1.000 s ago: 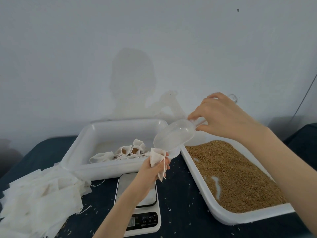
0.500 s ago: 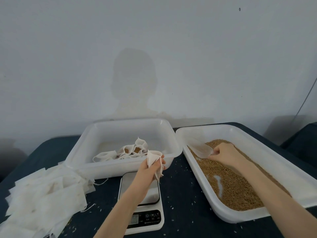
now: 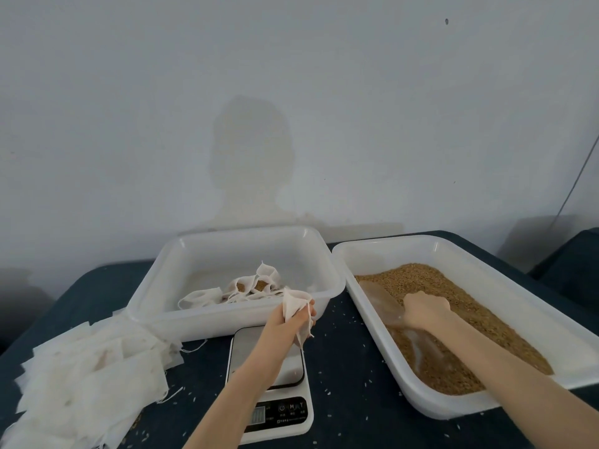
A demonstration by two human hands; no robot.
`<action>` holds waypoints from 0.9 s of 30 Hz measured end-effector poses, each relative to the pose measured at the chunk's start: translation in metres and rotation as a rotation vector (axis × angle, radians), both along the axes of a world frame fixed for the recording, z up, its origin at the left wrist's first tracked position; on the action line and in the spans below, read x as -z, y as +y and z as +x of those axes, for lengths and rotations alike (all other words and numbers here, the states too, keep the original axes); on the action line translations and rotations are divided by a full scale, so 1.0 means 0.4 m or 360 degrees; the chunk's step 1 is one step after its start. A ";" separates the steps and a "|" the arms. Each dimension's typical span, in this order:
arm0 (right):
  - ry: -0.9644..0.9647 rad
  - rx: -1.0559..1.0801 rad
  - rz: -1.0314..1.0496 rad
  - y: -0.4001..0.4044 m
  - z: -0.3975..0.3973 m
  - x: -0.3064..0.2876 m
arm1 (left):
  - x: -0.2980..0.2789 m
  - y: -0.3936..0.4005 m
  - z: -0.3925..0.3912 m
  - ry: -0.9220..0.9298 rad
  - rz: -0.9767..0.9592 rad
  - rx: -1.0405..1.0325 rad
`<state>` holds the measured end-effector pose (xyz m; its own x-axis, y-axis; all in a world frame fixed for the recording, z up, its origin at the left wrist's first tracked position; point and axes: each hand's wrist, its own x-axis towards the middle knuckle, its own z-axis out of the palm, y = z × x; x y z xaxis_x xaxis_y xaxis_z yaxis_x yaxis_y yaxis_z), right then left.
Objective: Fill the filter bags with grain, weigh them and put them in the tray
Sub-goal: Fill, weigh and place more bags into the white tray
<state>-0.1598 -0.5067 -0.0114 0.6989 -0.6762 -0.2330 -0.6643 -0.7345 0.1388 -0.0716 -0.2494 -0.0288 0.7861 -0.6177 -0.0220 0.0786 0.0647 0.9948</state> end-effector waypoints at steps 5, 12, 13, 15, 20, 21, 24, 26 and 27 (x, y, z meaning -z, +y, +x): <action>-0.0580 -0.0193 -0.0052 0.109 0.017 -0.111 | 0.000 -0.002 0.000 -0.0011 0.0013 -0.0029; -0.1054 -0.0691 0.0788 0.381 0.030 -0.161 | -0.012 0.013 -0.004 -0.0060 -0.0034 -0.0061; -0.1071 -0.0727 0.0671 0.397 0.035 -0.150 | -0.014 0.020 -0.004 -0.0074 -0.0028 -0.0083; -0.1151 -0.0762 0.0483 0.421 0.044 -0.128 | -0.018 0.035 -0.001 -0.0127 0.0045 -0.0125; -0.1293 -0.0744 0.0638 0.445 0.074 -0.080 | -0.014 0.065 0.007 -0.0179 0.0073 -0.0188; -0.1319 -0.0734 0.0695 0.445 0.081 -0.073 | -0.013 0.071 0.009 -0.0190 0.0078 -0.0184; -0.1328 -0.0734 0.0894 0.431 0.100 -0.069 | -0.002 0.092 0.024 -0.0226 0.0054 -0.0046; -0.1307 -0.0728 0.0959 0.413 0.113 -0.078 | -0.001 0.112 0.039 -0.0217 0.0036 0.0147; -0.1285 -0.0715 0.0954 0.403 0.121 -0.082 | -0.006 0.123 0.046 -0.0212 0.0046 0.0218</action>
<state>-0.1115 -0.3454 0.0213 0.9473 -0.2520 0.1978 -0.0545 -0.7352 -0.6757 -0.0531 -0.2003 -0.0266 0.6918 -0.7198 0.0573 -0.0476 0.0337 0.9983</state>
